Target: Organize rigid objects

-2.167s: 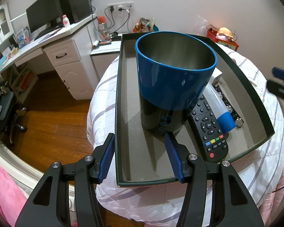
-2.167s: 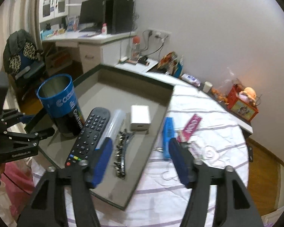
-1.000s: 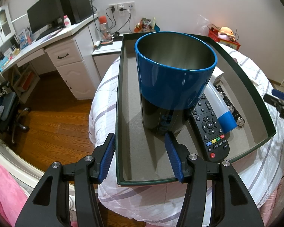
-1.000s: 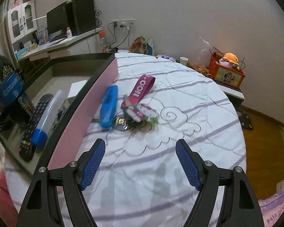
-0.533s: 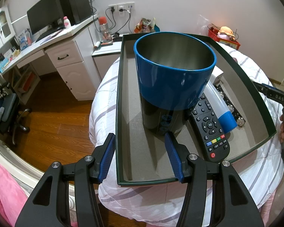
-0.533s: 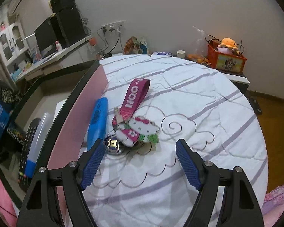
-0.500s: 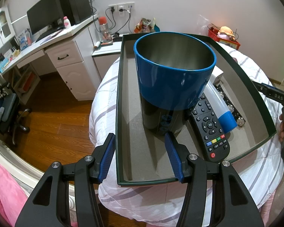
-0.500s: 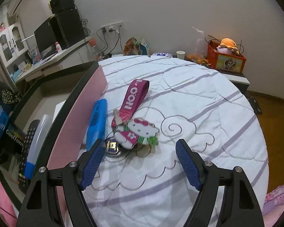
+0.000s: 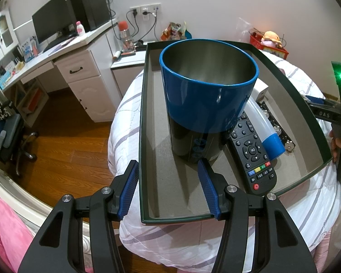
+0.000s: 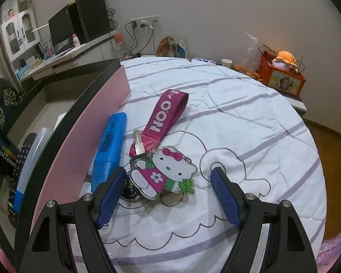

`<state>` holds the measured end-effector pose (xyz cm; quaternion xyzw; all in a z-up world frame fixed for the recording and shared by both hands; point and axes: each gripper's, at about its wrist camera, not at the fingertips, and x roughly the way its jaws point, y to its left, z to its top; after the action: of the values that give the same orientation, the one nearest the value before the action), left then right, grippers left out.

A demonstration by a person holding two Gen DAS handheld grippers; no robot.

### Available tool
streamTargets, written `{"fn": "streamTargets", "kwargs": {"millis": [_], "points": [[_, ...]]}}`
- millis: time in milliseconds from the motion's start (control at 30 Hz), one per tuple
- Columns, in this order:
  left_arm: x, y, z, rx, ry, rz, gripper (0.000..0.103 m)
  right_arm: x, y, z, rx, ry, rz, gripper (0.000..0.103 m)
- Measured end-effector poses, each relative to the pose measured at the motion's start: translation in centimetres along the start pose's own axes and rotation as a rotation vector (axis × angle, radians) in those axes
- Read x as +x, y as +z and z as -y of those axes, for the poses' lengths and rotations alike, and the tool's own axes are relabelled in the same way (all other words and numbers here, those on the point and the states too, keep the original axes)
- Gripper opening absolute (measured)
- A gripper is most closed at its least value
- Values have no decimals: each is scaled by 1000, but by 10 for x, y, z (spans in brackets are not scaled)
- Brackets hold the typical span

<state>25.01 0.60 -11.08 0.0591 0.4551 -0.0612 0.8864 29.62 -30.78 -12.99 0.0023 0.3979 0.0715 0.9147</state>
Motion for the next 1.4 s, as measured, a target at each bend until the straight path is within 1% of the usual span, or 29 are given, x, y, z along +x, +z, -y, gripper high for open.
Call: {"fn": "streamTargets", "kwargs": {"millis": [167, 233, 300, 333, 367, 433, 533, 667, 800, 867, 1100, 1200, 1300, 1400], "points": [[-1, 2, -2, 1, 4, 1, 54, 5, 4, -1, -11, 32, -16, 78], [-2, 2, -3, 0, 5, 1, 54, 4, 3, -1, -13, 33, -15, 76], [-2, 3, -5, -1, 4, 1, 54, -1, 2, -1, -16, 34, 4, 44], [-2, 3, -4, 0, 5, 1, 54, -2, 2, -2, -18, 51, 8, 38], [-2, 2, -3, 0, 5, 1, 54, -3, 1, -3, -21, 65, 7, 34], [-2, 3, -4, 1, 7, 1, 54, -4, -1, -4, -23, 62, 7, 31], [-2, 3, -4, 1, 4, 1, 54, -6, -2, -3, -6, 69, 15, 31], [-2, 2, -4, 0, 3, 1, 54, -7, -4, 6, 54, 119, 13, 31], [-1, 4, -7, -1, 2, 2, 55, -12, -7, 15, 123, 166, 42, 27], [0, 2, -2, 2, 3, 2, 55, -10, -9, 17, 146, 177, 36, 27], [1, 4, -3, 2, 2, 1, 55, -17, -12, 20, 197, 184, 81, 27], [1, 3, -2, 3, 2, 1, 56, -21, -13, 23, 219, 212, 89, 27], [2, 3, -2, 4, 5, 1, 56, -26, -12, 25, 248, 261, 104, 27], [2, 3, -2, 4, 5, 1, 56, -35, -9, 23, 230, 231, 125, 27]]}}
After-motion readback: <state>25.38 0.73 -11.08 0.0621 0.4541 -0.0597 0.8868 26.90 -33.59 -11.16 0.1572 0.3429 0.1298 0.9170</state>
